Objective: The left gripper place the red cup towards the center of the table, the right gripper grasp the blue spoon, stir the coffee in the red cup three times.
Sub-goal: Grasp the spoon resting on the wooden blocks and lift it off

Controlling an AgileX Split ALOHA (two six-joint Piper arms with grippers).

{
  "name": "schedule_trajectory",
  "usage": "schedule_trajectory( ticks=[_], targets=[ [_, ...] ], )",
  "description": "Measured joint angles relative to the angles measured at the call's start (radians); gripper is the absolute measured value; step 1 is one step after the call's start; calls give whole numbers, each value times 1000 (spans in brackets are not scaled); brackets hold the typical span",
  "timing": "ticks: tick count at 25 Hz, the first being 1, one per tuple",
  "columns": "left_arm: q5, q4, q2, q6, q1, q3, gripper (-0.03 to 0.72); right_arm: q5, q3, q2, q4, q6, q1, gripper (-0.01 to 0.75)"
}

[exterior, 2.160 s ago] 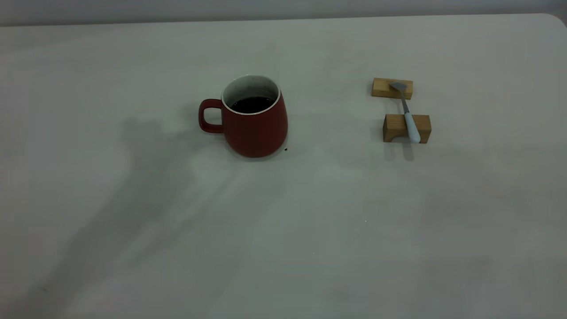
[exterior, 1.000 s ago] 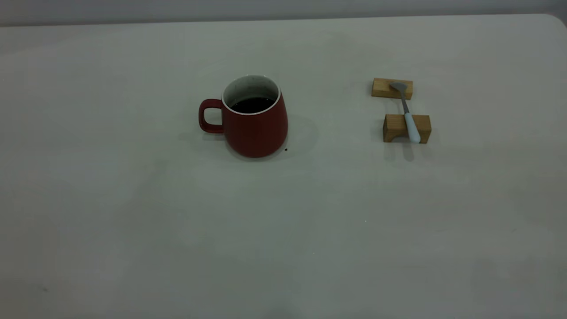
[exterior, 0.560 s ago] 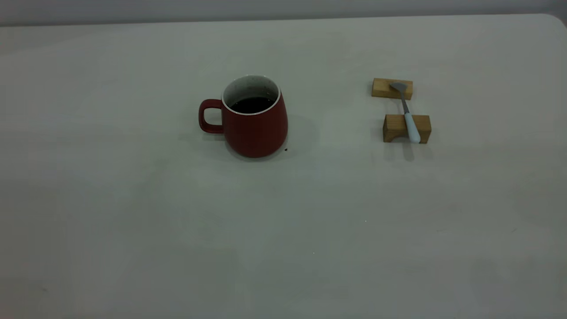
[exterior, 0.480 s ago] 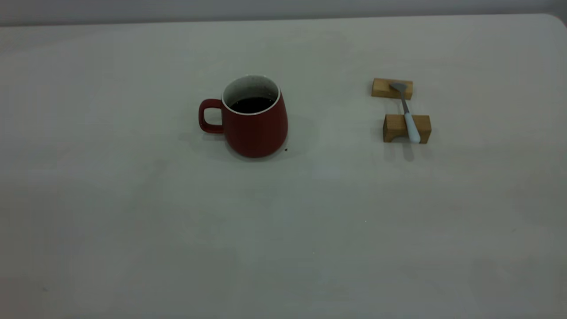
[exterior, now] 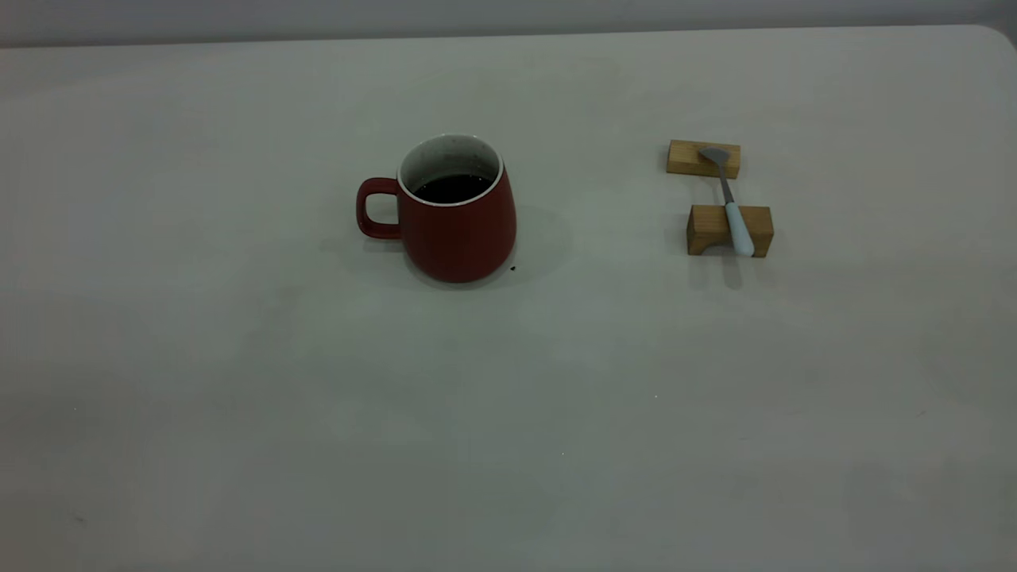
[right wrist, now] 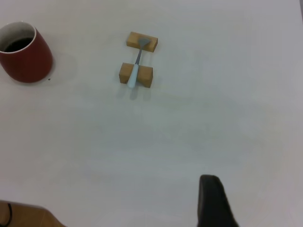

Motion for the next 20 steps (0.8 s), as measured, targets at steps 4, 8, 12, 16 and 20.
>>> schedule_trajectory(
  ticks=[4, 8, 12, 16, 20],
  targets=[
    [0, -9, 0, 27, 0, 0, 585, 0, 0, 0, 0, 0, 0, 489],
    [0, -9, 0, 27, 0, 0, 585, 0, 0, 0, 0, 0, 0, 489],
    [0, -9, 0, 27, 0, 0, 585, 0, 0, 0, 0, 0, 0, 489],
    [0, -9, 0, 27, 0, 0, 585, 0, 0, 0, 0, 0, 0, 489],
    [0, -9, 0, 27, 0, 0, 585, 0, 0, 0, 0, 0, 0, 489]
  ],
)
